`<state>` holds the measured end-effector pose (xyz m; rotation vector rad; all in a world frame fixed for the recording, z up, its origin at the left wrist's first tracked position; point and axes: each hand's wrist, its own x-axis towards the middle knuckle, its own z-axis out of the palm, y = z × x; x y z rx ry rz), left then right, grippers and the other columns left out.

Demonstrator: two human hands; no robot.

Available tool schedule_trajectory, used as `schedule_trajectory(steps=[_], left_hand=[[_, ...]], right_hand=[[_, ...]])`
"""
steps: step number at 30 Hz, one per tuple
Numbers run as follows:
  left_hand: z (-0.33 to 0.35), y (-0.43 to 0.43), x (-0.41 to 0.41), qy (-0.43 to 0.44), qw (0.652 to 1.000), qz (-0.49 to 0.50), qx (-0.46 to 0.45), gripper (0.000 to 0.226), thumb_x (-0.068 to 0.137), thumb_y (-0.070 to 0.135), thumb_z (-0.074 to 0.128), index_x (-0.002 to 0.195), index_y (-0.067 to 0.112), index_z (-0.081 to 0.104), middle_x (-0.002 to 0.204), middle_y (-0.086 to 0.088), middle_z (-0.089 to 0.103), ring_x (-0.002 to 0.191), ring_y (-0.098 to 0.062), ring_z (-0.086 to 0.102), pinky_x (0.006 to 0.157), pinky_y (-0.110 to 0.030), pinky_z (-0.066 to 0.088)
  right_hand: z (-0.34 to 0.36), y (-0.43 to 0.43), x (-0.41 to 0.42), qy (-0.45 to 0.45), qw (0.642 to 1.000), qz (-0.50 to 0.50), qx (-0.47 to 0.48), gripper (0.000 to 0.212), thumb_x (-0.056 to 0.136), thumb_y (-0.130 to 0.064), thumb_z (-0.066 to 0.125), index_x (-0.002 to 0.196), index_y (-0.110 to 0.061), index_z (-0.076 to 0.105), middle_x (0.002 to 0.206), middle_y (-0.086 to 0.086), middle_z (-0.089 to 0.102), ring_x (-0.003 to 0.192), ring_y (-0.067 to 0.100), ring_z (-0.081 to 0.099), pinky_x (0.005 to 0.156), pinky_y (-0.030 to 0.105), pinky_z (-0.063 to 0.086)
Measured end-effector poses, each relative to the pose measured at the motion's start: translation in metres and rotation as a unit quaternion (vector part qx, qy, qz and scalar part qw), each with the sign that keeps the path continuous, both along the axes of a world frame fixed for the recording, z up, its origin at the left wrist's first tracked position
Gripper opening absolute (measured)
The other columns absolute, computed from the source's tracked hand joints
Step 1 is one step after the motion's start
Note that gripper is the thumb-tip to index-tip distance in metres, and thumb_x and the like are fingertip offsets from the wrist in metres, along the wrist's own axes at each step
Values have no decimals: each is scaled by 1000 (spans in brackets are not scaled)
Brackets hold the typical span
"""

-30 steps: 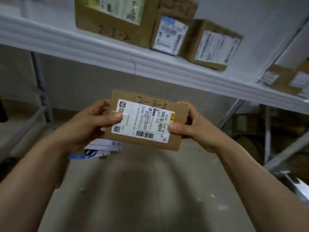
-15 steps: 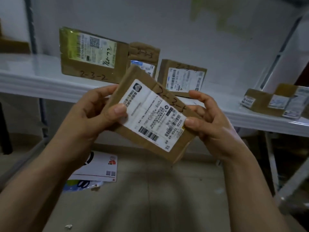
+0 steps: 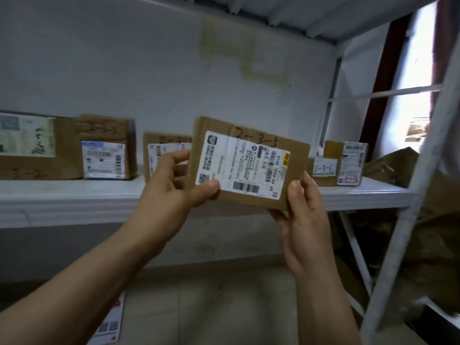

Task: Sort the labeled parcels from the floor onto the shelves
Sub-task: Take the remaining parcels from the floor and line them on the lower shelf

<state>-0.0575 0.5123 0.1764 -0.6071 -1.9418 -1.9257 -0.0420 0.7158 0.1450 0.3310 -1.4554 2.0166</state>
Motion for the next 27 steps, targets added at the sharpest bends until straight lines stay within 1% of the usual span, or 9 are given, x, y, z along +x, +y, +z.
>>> schedule_trajectory(steps=[3,7,9,11,13,18,23,25,27], left_hand=[[-11,16,-13,16,988,77,-130,43,80,31,77,111,43,51,109,19,64,105,1,58,81,-22,46],[-5,23,-23,35,968,123,-217,26,86,30,72,106,41,59,107,20,65,101,1,59,88,-32,51],[3,31,-26,51,963,137,-227,36,89,26,69,121,34,56,109,20,64,105,-3,62,91,-33,52],[10,41,-31,51,961,152,-227,65,91,20,68,145,28,33,115,14,62,110,-9,62,95,-37,52],[13,53,-40,43,960,146,-237,77,93,15,64,152,26,14,131,3,61,119,-15,61,101,-43,51],[10,77,-64,10,935,169,-312,78,89,8,64,151,23,20,139,-6,43,122,-25,55,101,-37,47],[-1,85,-64,11,922,199,-330,98,86,9,65,156,24,-2,142,-11,31,127,-28,45,104,-38,43],[-9,84,-59,50,914,212,-342,96,85,10,67,155,26,3,145,-9,23,128,-26,41,105,-36,42],[-16,83,-58,96,877,245,-402,82,87,19,65,153,22,15,142,-8,24,128,-26,34,107,-35,38]], right_hand=[[-8,15,-8,-20,996,-76,39,42,103,-29,50,145,-31,49,121,-8,71,114,8,66,101,41,53],[-8,21,-29,-42,987,-135,70,33,103,-28,52,132,-43,50,124,-8,68,113,6,65,100,41,54],[2,27,-43,-51,982,-159,85,22,102,-29,52,119,-43,49,121,-6,68,109,7,66,98,41,55],[15,35,-57,-58,973,-192,114,18,102,-31,52,118,-39,50,118,-7,67,107,8,66,96,42,56],[25,43,-71,-72,963,-214,148,22,102,-30,53,122,-37,50,120,-9,64,110,10,63,98,43,54],[30,61,-98,-153,912,-282,255,37,95,-29,64,131,-29,52,126,-4,57,107,11,56,98,37,49],[19,68,-110,-174,866,-323,340,38,93,-37,67,128,-24,56,119,-4,64,98,8,55,83,28,44],[18,67,-114,-173,857,-334,353,37,93,-39,66,125,-24,55,118,-5,66,98,9,55,85,31,46],[19,64,-118,-181,847,-343,364,36,93,-40,66,124,-26,54,118,-5,67,102,13,60,92,40,51]])
